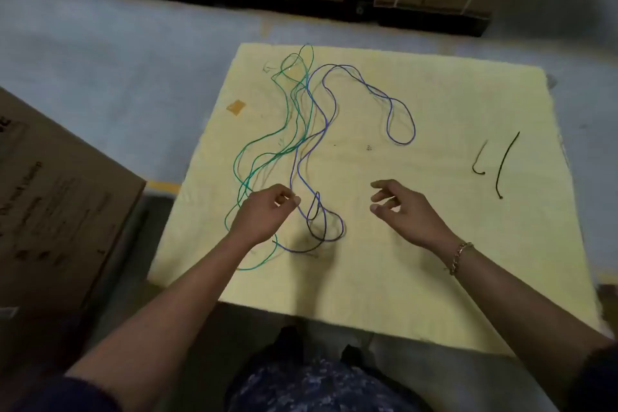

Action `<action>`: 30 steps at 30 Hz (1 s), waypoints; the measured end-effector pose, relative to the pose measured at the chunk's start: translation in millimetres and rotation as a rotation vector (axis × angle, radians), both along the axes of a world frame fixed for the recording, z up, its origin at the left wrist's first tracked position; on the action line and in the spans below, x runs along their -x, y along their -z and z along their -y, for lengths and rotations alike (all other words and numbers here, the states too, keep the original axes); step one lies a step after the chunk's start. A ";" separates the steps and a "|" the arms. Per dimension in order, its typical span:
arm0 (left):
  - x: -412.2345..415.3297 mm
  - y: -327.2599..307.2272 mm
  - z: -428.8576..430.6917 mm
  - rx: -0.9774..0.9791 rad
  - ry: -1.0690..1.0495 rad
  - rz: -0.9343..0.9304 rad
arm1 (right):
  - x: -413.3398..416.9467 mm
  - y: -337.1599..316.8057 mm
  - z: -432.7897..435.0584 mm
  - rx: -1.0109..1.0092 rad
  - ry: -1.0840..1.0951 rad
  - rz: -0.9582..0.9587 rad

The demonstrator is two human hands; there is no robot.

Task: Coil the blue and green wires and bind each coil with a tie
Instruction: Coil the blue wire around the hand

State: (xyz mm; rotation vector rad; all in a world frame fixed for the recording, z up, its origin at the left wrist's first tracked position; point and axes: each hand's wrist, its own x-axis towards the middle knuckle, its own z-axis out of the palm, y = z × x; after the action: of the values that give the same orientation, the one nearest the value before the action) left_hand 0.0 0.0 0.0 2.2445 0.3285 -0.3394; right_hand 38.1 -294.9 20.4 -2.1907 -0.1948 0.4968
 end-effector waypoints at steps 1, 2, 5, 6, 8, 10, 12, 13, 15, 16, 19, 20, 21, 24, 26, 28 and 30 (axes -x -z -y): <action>4.1 3.1 -3.1 0.023 -0.023 -0.016 | 1.7 4.2 -3.6 0.008 -0.014 0.008; 6.7 5.3 -5.9 0.019 -0.037 -0.025 | 1.8 6.6 -8.5 0.034 -0.046 0.025; 20.1 17.1 -14.1 0.035 -0.077 -0.048 | 10.2 25.8 -24.1 0.141 -0.210 0.102; 22.7 20.0 -16.8 0.046 -0.091 -0.051 | 11.9 30.1 -31.1 0.197 -0.281 0.157; 26.6 24.7 -22.0 0.049 -0.096 -0.063 | 14.9 37.5 -46.2 0.307 -0.429 0.270; 29.0 31.9 -25.8 0.043 -0.094 -0.075 | 19.2 45.9 -63.3 0.412 -0.599 0.391; 29.4 35.9 -26.3 0.044 -0.095 -0.078 | 24.5 56.5 -80.1 0.495 -0.763 0.494; 29.0 37.5 -26.5 0.045 -0.095 -0.076 | 26.0 62.7 -86.1 0.534 -0.826 0.528; 28.2 39.3 -25.8 0.048 -0.073 -0.081 | 27.3 74.0 -93.4 0.619 -0.908 0.550; 27.3 39.7 -25.5 0.056 -0.060 -0.090 | 26.2 79.6 -93.5 0.667 -0.922 0.550; 24.5 39.4 -22.6 0.075 -0.015 -0.110 | 20.2 85.1 -86.5 0.825 -0.927 0.573; 23.0 37.9 -21.4 0.081 -0.002 -0.121 | 17.4 85.9 -82.0 0.857 -0.913 0.564; 21.0 38.0 -20.5 0.091 0.007 -0.131 | 14.1 86.0 -77.0 0.868 -0.902 0.559; 13.7 35.5 -16.5 0.094 0.047 -0.150 | 3.9 82.7 -58.4 0.834 -0.851 0.605; 8.9 35.0 -11.7 0.094 0.074 -0.149 | -0.3 80.8 -45.6 0.789 -0.848 0.645; 3.7 35.1 -4.2 0.097 0.092 -0.131 | -2.1 79.3 -33.3 0.724 -0.831 0.676; -3.2 35.8 7.0 0.087 0.111 -0.087 | -0.6 77.2 -23.3 0.649 -0.788 0.702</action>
State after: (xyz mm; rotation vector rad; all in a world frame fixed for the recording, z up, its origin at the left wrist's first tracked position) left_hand 3.2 -7.0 -35.8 2.1714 0.2303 -0.5021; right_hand 38.7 -271.6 -56.8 -2.7994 -1.4872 0.1761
